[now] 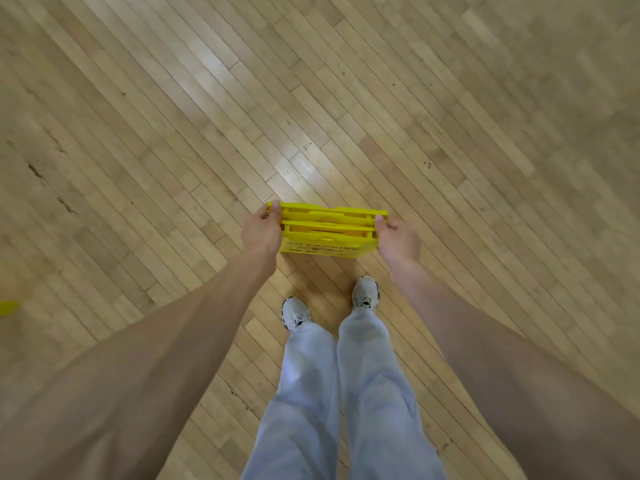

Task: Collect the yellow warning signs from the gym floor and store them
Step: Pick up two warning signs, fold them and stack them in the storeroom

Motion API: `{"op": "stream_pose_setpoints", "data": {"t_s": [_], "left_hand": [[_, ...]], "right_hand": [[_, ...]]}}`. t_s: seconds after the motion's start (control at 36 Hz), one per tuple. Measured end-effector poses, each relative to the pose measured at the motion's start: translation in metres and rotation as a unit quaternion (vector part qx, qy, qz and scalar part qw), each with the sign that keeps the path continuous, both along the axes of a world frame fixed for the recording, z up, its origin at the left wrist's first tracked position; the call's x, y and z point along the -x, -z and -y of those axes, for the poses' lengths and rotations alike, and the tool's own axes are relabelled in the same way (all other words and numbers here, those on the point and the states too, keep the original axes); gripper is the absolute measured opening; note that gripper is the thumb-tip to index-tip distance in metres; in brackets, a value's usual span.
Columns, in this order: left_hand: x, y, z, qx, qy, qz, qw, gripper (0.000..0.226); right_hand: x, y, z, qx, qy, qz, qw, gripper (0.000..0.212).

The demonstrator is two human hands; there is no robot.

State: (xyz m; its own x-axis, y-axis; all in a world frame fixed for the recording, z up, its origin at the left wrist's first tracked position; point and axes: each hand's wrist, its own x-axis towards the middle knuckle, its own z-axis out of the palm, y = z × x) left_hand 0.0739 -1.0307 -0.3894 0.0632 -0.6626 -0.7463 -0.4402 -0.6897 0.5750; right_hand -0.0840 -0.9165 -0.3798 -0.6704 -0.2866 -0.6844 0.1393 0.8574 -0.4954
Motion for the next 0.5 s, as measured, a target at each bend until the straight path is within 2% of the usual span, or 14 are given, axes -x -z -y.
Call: {"op": "stream_pose_setpoints", "data": {"t_s": [0.08,0.33,0.5], "left_hand": [[-0.013,-0.004,-0.006,-0.001,-0.018,-0.014,1.0,0.048],[-0.05,-0.052,-0.02,0.006,-0.121,-0.043,0.992,0.046],[-0.089,-0.112,-0.032,0.035,-0.184,-0.009,0.982,0.047]], "right_hand": [[-0.01,-0.011,0.0,-0.002,-0.03,-0.009,1.0,0.031],[-0.035,-0.061,0.015,0.037,-0.137,-0.022,0.99,0.04],[-0.057,-0.121,0.033,0.071,-0.239,-0.032,0.968,0.032]]}}
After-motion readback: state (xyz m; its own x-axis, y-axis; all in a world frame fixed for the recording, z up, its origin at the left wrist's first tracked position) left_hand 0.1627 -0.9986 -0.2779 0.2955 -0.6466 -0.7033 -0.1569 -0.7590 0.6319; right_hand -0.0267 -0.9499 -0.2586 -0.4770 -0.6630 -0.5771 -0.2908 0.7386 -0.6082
